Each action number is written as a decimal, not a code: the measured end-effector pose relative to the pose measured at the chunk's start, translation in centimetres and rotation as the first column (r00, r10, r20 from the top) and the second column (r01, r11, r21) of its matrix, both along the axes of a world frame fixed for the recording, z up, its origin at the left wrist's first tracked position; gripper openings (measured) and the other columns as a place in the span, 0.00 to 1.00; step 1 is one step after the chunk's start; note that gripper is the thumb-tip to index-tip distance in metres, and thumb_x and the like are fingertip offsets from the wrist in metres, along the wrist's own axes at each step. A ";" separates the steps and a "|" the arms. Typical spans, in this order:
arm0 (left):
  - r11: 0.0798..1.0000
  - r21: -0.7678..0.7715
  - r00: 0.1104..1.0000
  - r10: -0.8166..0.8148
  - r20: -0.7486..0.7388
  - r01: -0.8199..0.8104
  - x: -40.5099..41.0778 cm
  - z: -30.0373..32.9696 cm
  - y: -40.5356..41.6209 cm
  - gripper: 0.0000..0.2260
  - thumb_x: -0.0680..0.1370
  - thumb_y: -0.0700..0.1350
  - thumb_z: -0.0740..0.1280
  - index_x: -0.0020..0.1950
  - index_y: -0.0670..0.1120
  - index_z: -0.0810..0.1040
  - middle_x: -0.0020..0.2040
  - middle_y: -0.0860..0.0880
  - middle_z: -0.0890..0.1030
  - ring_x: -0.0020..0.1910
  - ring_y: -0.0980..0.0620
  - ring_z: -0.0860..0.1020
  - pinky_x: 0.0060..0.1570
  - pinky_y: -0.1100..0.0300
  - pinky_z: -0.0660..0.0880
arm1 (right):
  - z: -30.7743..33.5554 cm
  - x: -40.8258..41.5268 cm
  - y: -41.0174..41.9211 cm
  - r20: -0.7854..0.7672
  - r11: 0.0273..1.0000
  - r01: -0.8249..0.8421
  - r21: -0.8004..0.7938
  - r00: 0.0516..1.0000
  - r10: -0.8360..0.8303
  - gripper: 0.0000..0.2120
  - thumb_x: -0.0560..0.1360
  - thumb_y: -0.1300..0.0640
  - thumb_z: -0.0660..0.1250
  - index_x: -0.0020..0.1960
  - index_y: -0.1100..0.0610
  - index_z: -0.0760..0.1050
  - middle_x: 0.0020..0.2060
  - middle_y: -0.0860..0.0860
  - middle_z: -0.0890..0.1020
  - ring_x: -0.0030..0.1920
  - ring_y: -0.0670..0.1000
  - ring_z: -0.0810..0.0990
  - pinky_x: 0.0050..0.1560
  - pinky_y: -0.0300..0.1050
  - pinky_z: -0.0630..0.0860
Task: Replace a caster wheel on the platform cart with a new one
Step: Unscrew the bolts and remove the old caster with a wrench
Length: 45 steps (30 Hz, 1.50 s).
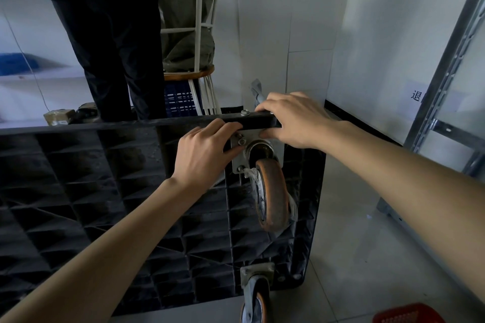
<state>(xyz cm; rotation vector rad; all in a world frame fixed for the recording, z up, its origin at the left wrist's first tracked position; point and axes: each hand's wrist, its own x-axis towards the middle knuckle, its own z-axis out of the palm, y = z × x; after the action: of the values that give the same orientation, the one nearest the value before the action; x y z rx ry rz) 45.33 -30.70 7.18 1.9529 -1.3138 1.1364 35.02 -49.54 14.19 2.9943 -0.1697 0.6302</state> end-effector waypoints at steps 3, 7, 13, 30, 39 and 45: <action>1.000 -0.015 0.999 -0.025 0.045 0.026 0.1 -0.2 0.2 0.06 0.76 0.46 0.74 0.52 0.48 0.86 0.44 0.52 0.83 0.32 0.47 0.79 0.32 0.60 0.73 | 0.1 0.0 -0.1 -0.001 1.000 -0.001 -0.002 1.000 0.001 0.24 0.74 0.42 0.73 0.68 0.45 0.74 0.55 0.44 0.77 0.55 0.55 0.76 0.59 0.51 0.71; 0.998 -0.037 0.998 -0.046 0.036 0.047 0.3 -0.6 0.2 0.04 0.75 0.44 0.76 0.49 0.48 0.87 0.43 0.52 0.83 0.32 0.49 0.78 0.31 0.60 0.73 | 0.0 0.1 -0.1 -0.007 1.000 -0.001 -0.008 1.000 0.001 0.25 0.73 0.41 0.73 0.68 0.46 0.74 0.55 0.44 0.77 0.55 0.55 0.77 0.61 0.53 0.72; 0.993 -0.084 0.993 -0.090 -0.077 0.084 0.0 -0.3 0.2 0.05 0.77 0.47 0.73 0.52 0.49 0.87 0.45 0.54 0.83 0.36 0.54 0.80 0.31 0.55 0.78 | 0.2 -0.1 0.1 0.004 1.000 -0.015 -0.016 1.000 0.015 0.24 0.74 0.43 0.73 0.68 0.46 0.74 0.56 0.45 0.76 0.55 0.54 0.76 0.59 0.49 0.68; 0.999 0.002 0.758 0.035 -0.651 -0.045 1.6 7.1 1.0 0.08 0.68 0.56 0.79 0.43 0.57 0.87 0.36 0.56 0.80 0.36 0.57 0.76 0.38 0.58 0.76 | 0.2 -0.3 0.4 0.000 0.999 0.015 -0.038 1.000 -0.015 0.27 0.75 0.41 0.71 0.71 0.47 0.71 0.59 0.44 0.76 0.57 0.55 0.76 0.56 0.49 0.70; 0.999 0.033 0.780 0.041 -0.625 -0.026 1.6 7.1 1.0 0.12 0.68 0.58 0.79 0.49 0.57 0.87 0.39 0.57 0.81 0.38 0.58 0.77 0.38 0.60 0.73 | 0.2 -0.2 0.3 -0.001 0.999 -0.002 -0.042 1.000 0.002 0.26 0.75 0.42 0.71 0.71 0.47 0.71 0.58 0.45 0.76 0.56 0.55 0.76 0.58 0.50 0.72; 1.000 0.004 0.783 -0.005 -0.622 0.009 1.6 6.6 0.4 0.06 0.73 0.55 0.77 0.49 0.58 0.87 0.41 0.58 0.79 0.41 0.57 0.77 0.41 0.59 0.73 | 0.1 -0.1 0.2 0.008 0.999 -0.003 -0.051 1.000 0.003 0.27 0.75 0.41 0.72 0.70 0.47 0.72 0.58 0.45 0.76 0.56 0.55 0.76 0.56 0.50 0.71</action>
<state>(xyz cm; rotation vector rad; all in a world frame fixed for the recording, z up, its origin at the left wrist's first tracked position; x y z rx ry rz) 46.97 -30.28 13.83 2.0650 -0.9494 0.3949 34.91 -49.36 14.33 2.9438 -0.1476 0.6365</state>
